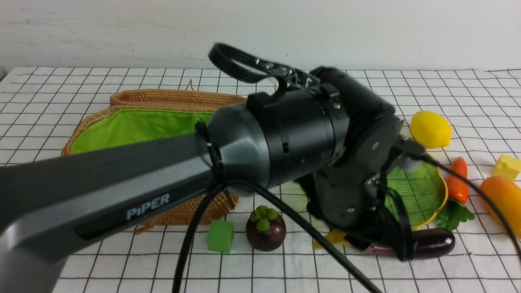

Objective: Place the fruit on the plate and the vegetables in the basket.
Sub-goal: Use the left arm to grab a banana and put it into the right plate

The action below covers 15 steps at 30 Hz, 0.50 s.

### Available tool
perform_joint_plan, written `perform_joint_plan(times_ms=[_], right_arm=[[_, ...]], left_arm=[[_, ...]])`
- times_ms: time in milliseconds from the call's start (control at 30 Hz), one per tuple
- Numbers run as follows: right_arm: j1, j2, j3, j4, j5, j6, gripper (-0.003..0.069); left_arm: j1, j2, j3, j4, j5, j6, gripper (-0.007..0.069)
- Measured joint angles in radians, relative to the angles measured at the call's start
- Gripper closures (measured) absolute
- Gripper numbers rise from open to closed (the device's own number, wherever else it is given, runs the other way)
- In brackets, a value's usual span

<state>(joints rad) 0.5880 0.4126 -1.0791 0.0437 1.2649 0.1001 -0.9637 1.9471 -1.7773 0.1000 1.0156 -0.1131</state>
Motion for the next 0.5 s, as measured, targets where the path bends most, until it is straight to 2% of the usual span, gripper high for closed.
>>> perform_joint_plan(times_ms=[100, 233, 267, 300, 400, 500], right_arm=[[0.000, 0.000, 0.000, -0.018, 0.000, 0.024, 0.0474], [0.000, 0.000, 0.000, 0.008, 0.000, 0.042, 0.0470], [0.000, 0.000, 0.000, 0.011, 0.000, 0.043, 0.0470], [0.000, 0.000, 0.000, 0.041, 0.000, 0.043, 0.0469], [0.000, 0.000, 0.000, 0.085, 0.000, 0.043, 0.0468], [0.000, 0.000, 0.000, 0.106, 0.000, 0.043, 0.0467]], left_arm=[[0.030, 0.046, -0.070, -0.029, -0.084, 0.182, 0.0339], [0.100, 0.183, -0.214, -0.169, -0.139, 0.476, 0.0339], [0.103, 0.183, -0.222, -0.176, -0.139, 0.488, 0.0339], [0.121, 0.255, -0.279, -0.220, -0.139, 0.577, 0.0339], [0.127, 0.326, -0.348, -0.248, -0.146, 0.653, 0.0339], [0.127, 0.374, -0.363, -0.256, -0.182, 0.677, 0.0332]])
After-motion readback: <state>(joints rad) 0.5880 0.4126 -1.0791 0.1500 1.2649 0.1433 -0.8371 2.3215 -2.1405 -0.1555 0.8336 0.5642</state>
